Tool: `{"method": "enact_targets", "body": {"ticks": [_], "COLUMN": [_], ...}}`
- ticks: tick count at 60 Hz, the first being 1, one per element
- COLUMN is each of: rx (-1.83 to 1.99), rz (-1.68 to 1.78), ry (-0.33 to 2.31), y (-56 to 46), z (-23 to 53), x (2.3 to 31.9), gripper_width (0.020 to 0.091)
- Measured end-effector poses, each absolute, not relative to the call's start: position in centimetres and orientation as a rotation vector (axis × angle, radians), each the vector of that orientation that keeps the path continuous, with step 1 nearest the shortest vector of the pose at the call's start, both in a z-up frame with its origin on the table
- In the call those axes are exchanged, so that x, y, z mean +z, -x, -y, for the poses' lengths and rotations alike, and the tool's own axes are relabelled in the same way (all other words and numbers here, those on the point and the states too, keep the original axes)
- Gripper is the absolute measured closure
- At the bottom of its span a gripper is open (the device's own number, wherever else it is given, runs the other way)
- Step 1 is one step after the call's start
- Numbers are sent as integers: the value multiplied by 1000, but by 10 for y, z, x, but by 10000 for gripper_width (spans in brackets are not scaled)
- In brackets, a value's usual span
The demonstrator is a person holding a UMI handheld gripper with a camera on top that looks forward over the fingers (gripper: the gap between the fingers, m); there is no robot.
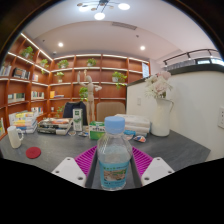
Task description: Pour water
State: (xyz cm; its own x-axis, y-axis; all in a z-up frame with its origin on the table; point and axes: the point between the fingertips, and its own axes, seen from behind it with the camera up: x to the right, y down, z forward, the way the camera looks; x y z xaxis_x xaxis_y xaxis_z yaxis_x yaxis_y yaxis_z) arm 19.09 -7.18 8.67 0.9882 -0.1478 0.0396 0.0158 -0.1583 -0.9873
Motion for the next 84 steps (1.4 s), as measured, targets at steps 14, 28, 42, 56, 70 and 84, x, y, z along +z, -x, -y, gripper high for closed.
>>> {"method": "enact_targets", "body": {"ticks": [14,28,42,56,70,84], "rx": [-123,-159,-324,-657,-954,-1300], "rz": [-75,-23,233,752,1156,1471], "ry": [1714,1726,1757,1617,1355,1051], "y": [-187,-182,-114,25,139,192], "z": [66,69,61,30,6,-13], "x": [84,86,97,127,146,148], "gripper_width": [791,818,818,820,820,821]}}
